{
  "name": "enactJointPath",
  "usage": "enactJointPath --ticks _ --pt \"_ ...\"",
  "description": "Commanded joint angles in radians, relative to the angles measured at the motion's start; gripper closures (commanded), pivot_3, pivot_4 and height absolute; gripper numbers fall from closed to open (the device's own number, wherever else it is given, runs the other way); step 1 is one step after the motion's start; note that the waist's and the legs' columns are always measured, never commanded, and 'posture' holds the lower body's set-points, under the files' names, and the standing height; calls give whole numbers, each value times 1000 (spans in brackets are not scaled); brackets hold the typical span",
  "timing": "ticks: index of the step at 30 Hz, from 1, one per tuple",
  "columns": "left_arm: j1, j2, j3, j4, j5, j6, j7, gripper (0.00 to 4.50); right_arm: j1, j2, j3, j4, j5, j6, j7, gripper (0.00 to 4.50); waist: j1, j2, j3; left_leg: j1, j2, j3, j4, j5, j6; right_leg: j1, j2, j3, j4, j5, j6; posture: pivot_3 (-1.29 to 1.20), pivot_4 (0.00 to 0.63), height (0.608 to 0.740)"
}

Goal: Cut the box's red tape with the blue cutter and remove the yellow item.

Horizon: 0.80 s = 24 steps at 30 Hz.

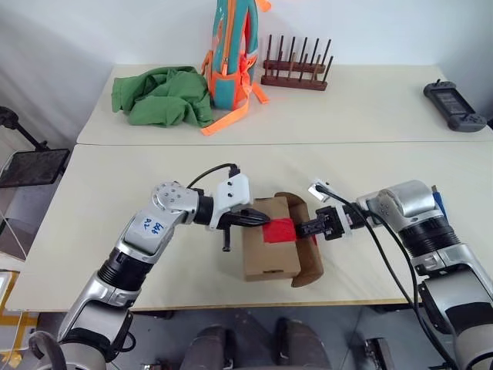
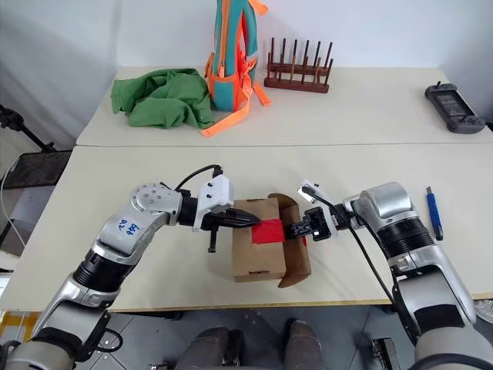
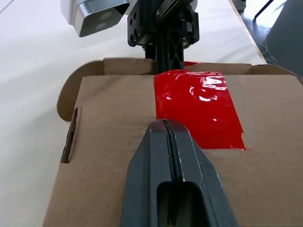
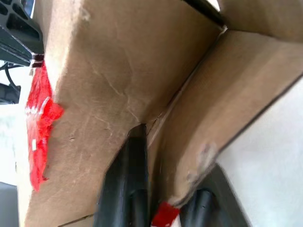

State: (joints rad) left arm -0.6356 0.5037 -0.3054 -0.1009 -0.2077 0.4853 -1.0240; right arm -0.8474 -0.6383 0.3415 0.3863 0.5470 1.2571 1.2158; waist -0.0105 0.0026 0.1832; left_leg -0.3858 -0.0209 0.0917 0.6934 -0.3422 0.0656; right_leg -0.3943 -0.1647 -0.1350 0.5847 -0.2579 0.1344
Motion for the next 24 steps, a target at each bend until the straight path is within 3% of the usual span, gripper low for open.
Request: enactJointPath --ticks 1,6,12,17,24 --pt "29 14 -9 3 23 16 18 4500 22 33 -16 6 0 21 -22 4484 0 -1 -1 0 0 0 0 0 0 0 0 0 0 0 0 0 150 740" --pt "66 26 1 9 -4 -54 -35 4500 2 -27 -136 -116 57 175 -76 4484 2 1 1 -1 0 0 1 -1 -1 -2 -1 2 1 0 -1 0 150 740" --pt "49 -73 -23 98 -7 -154 -29 4500 -79 -145 -232 -176 107 347 -131 4484 25 10 5 -8 -2 -1 1 2 3 -8 -2 1 1 0 -1 0 150 740" --pt "26 -201 -37 195 19 -233 23 4500 -159 -270 -162 -178 142 357 -108 4484 37 10 5 -18 -7 -1 5 3 7 -16 -2 0 1 1 1 0 150 740" --pt "13 -342 -73 279 58 -328 78 4500 -284 -371 -13 -162 127 351 -62 4484 36 10 5 -19 -8 0 5 3 8 -16 -2 -3 0 2 2 0 150 740"
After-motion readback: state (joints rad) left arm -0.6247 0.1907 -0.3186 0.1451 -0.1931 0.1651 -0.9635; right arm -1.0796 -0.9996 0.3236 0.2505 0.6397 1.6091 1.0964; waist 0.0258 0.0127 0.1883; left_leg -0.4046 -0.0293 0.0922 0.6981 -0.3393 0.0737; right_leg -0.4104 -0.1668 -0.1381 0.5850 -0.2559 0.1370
